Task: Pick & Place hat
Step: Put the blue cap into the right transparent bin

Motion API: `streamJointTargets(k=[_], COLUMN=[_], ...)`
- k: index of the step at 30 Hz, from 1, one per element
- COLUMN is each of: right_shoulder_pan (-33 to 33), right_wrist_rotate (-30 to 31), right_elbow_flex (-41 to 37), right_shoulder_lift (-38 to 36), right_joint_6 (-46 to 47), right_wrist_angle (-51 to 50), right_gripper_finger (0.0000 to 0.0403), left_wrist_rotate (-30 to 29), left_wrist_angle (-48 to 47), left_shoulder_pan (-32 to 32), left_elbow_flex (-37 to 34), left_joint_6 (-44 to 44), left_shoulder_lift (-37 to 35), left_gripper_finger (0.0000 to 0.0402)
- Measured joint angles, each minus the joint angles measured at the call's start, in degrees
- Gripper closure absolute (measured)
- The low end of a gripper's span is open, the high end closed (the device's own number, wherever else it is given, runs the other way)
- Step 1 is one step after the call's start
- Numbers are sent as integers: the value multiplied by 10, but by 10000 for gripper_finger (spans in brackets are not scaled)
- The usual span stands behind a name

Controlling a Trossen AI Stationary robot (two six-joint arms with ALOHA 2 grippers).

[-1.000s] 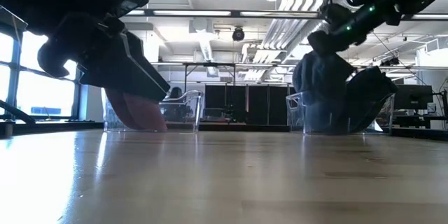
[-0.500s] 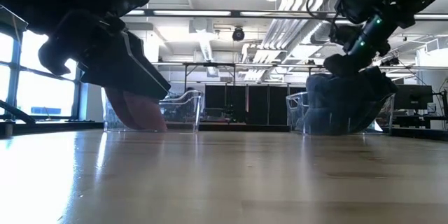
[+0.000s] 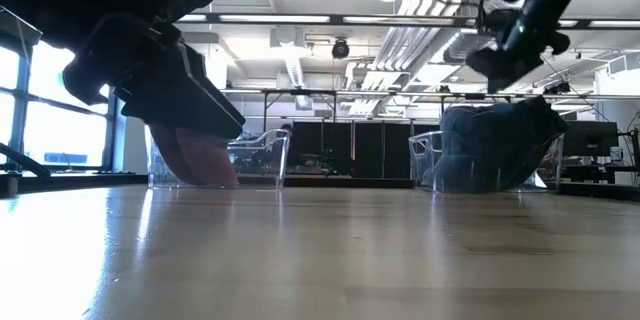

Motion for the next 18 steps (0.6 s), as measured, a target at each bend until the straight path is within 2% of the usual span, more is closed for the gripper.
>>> streamJointTargets(k=[3,6,8,11,13,15,18], right_shoulder_pan=[8,7,2,-17,-37,-58,-85], right_wrist_rotate=[-68,-196,-241,-247,-250,-237,-175], right_elbow_flex=[43,50,49,50,62,88,129], right_shoulder_lift=[2,25,61,131,183,233,289], right_joint_6=[55,29,7,-16,-17,-14,8], right_wrist_angle=[-21,54,121,217,241,231,142], right_gripper_finger=[270,290,310,347,379,396,390], left_wrist_rotate=[-1,-5,-16,-17,-18,-18,-18], left_wrist_angle=[0,1,4,11,10,8,9], left_shoulder_pan=[0,0,0,0,0,0,0], left_elbow_flex=[0,0,0,0,0,0,0], left_joint_6=[0,0,-7,-8,-8,-7,4], left_shoulder_lift=[0,0,0,0,0,0,0], left_gripper_finger=[126,126,126,126,126,126,126])
